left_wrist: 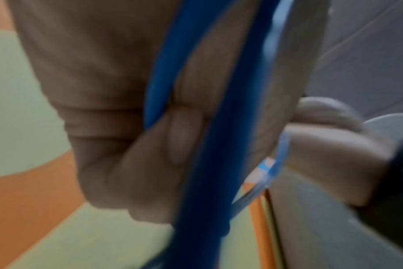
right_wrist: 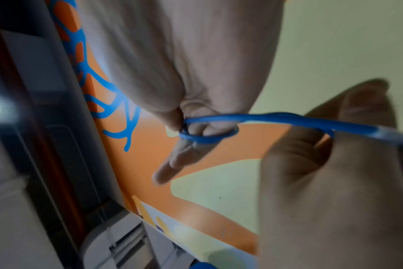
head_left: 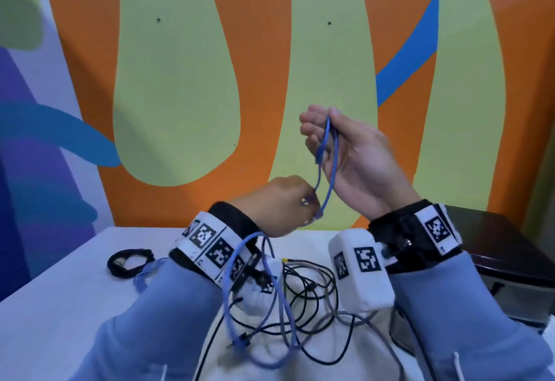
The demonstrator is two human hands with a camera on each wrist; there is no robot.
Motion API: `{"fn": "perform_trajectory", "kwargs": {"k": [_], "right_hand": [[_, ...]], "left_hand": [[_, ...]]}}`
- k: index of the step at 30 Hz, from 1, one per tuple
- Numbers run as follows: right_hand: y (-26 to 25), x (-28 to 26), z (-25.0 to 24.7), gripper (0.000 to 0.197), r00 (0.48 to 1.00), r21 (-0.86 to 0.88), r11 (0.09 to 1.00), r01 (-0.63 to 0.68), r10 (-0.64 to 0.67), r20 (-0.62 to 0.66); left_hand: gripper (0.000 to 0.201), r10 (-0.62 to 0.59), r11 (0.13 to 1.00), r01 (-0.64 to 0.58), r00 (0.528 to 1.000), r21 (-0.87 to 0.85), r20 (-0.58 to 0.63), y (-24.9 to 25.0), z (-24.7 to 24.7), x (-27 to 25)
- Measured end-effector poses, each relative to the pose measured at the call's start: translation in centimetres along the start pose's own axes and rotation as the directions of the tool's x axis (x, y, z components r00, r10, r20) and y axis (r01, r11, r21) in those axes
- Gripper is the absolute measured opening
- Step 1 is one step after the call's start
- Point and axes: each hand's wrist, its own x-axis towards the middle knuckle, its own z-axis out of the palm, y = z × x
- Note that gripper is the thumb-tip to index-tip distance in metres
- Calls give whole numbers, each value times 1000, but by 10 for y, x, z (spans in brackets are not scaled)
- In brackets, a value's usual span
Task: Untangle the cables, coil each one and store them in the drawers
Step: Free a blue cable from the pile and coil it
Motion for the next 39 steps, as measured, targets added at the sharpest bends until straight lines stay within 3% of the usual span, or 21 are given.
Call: {"fn": "perform_trajectory", "kwargs": {"k": [3, 6, 9, 11, 13, 15, 17, 19, 21, 23, 24, 25, 26, 28, 30, 32, 34, 36, 37, 39], "right_hand": [[10, 6, -5, 29, 968, -273, 950, 148, -196, -156], [16, 7, -10, 18, 945, -627, 770, 119, -282, -166], [17, 4, -10, 23, 972, -880, 473, 40, -224, -77], [17, 3, -8, 36, 995, -915, 403, -3, -86, -41], [13, 1, -5, 41, 998, -900, 434, -40, 52, -20], [5, -4, -2, 39, 979, -828, 553, -94, 205, 26], [-4, -9, -3, 39, 939, -743, 656, -132, 322, 117], [-9, -10, -4, 35, 902, -704, 692, -157, 390, 183], [-12, -13, -5, 30, 868, -635, 744, -208, 439, 230], [-14, -14, -6, 27, 851, -494, 822, -283, 452, 266], [-16, -14, -5, 26, 851, -404, 859, -313, 443, 281], [-17, -13, -5, 26, 857, -301, 893, -334, 421, 298], [-19, -11, -5, 26, 868, -181, 923, -341, 383, 315], [-21, -6, -6, 28, 915, 103, 943, -315, 273, 298], [-21, -3, -12, 36, 963, 358, 904, -233, 163, 216], [-17, 1, -18, 45, 987, 465, 876, -125, 60, 151], [-8, 5, -17, 49, 998, 385, 923, 6, -30, 56], [5, 11, -14, 44, 989, 102, 985, 138, -132, -71], [11, 12, -12, 39, 978, -88, 982, 167, -177, -112], [17, 11, -9, 28, 974, -434, 893, 124, -192, -118]], "left_hand": [[18, 75, 997, -75, 997, 10, -21, 20, -9, -9], [12, 73, 988, -86, 992, -130, -101, 21, -32, -23], [6, 109, 928, -165, 977, -335, -181, 11, -56, -40], [17, 142, 885, -225, 964, -408, -222, -2, -67, -46], [27, 105, 818, -254, 948, -516, -300, -19, -72, -45], [35, 30, 741, -285, 919, -608, -394, -35, -72, -42], [35, -21, 746, -296, 885, -597, -464, -44, -67, -35], [27, -59, 804, -284, 835, -522, -547, -46, -61, -27], [22, -77, 871, -273, 745, -408, -663, -48, -52, -19], [27, 8, 937, -281, 610, -208, -792, -51, -41, -11], [29, 73, 954, -279, 566, -107, -821, -52, -36, -7], [29, 117, 964, -264, 560, -42, -820, -53, -31, -3], [28, 126, 972, -232, 598, -20, -792, -51, -27, -1], [27, 53, 989, -131, 745, -67, -664, -48, -22, 2], [27, -14, 991, -50, 886, -127, -464, -41, -23, -2], [24, -5, 988, -34, 968, -151, -251, -24, -25, -10], [23, 46, 992, -56, 995, -114, -89, -3, -26, -17], [21, 78, 993, -80, 997, -82, -28, 15, -27, -23], [17, 78, 994, -80, 997, -72, -26, 20, -29, -26], [11, 67, 995, -71, 996, -65, -54, 23, -37, -32]]}}
